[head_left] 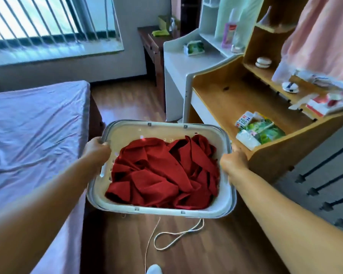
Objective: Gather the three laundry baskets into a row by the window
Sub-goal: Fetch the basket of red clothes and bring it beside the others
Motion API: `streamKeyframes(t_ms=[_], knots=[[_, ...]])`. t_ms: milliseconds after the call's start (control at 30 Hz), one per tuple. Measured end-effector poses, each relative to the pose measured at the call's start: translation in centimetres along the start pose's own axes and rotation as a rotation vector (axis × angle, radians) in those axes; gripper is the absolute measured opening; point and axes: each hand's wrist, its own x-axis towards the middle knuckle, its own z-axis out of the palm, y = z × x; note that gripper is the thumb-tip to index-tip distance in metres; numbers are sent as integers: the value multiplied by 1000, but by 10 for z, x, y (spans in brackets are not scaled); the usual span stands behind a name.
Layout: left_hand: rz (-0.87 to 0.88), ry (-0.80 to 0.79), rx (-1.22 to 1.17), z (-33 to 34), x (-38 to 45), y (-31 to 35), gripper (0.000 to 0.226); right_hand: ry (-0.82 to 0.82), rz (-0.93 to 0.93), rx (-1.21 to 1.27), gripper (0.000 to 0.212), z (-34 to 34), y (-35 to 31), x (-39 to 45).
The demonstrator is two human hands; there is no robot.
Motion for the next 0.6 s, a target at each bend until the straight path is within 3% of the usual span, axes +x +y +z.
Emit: streamKeyframes(t_ms=[233,467,600], knots=[[-17,140,-152,-65,72,26,34,48,-219,29,43,51,-116,28],[-59,194,-249,-83,127,51,36,29,-251,102,56,87,-177,70],[-110,199,-296,-72,162,62,30,-14,-243,128,53,109,-210,113]])
